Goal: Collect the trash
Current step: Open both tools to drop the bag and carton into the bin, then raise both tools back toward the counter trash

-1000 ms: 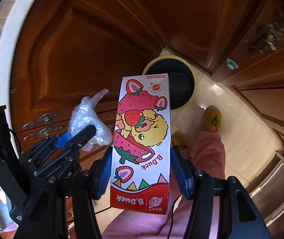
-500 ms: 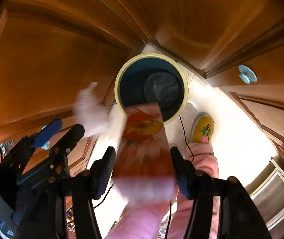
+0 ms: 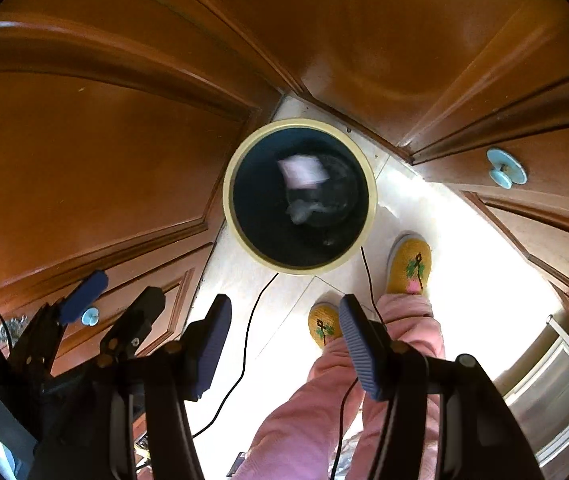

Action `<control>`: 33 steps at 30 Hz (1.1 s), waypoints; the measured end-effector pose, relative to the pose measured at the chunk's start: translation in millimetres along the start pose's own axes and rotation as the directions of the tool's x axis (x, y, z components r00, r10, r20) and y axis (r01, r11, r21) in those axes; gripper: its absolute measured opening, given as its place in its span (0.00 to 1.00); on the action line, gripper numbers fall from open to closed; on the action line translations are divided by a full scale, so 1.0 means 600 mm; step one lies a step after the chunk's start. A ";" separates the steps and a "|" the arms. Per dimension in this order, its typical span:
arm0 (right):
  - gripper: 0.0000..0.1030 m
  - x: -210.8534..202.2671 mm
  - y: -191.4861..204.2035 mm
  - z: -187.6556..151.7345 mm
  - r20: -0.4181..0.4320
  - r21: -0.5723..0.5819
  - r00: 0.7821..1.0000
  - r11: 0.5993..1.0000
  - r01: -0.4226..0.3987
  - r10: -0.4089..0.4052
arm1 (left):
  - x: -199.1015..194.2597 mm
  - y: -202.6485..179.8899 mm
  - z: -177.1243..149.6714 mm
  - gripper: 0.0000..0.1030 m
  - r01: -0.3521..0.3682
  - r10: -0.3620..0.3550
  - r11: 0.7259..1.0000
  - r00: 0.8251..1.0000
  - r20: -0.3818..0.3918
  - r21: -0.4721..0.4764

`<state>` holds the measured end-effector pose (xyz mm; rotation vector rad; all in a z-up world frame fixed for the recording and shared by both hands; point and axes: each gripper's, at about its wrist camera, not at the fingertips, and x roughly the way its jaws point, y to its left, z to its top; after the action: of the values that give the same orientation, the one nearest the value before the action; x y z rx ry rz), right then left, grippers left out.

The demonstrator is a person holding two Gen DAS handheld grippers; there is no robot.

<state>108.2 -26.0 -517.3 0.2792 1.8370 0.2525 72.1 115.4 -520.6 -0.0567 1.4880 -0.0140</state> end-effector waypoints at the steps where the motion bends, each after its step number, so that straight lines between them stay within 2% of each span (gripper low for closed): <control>1: 0.55 -0.009 0.002 -0.005 0.011 -0.004 1.000 1.000 -0.005 0.005 | -0.011 0.000 -0.002 0.71 0.002 -0.002 1.000 1.000 0.024 -0.001; 3: 0.55 -0.033 0.007 -0.016 0.037 -0.012 0.999 1.000 -0.023 0.023 | -0.038 0.003 -0.007 0.71 0.013 -0.012 1.000 0.997 0.072 -0.008; 11: 0.55 -0.174 0.034 -0.080 0.148 -0.074 0.984 0.993 -0.088 0.098 | -0.166 0.006 -0.027 0.71 0.077 -0.070 0.996 0.987 0.146 -0.045; 16: 0.55 -0.279 0.057 -0.134 0.227 -0.130 0.965 0.986 -0.106 0.134 | -0.291 -0.012 -0.046 0.71 0.086 -0.081 0.996 0.965 0.248 -0.009; 26: 0.55 -0.473 0.066 -0.228 0.394 -0.189 0.897 0.973 -0.133 0.199 | -0.525 -0.052 -0.080 0.71 0.165 -0.157 0.986 0.888 0.432 0.019; 30: 0.55 -0.533 0.070 -0.269 0.448 -0.206 0.867 0.969 -0.137 0.218 | -0.603 -0.064 -0.091 0.71 0.166 -0.163 0.985 0.849 0.503 0.039; 33: 0.55 -0.574 0.074 -0.294 0.503 -0.220 0.836 0.968 -0.122 0.220 | -0.647 -0.073 -0.096 0.71 0.181 -0.180 0.982 0.814 0.552 0.053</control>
<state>34.6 -98.7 -141.7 0.3493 1.2351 0.4204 -16.2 87.1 -136.9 -0.1892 0.8899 -0.1398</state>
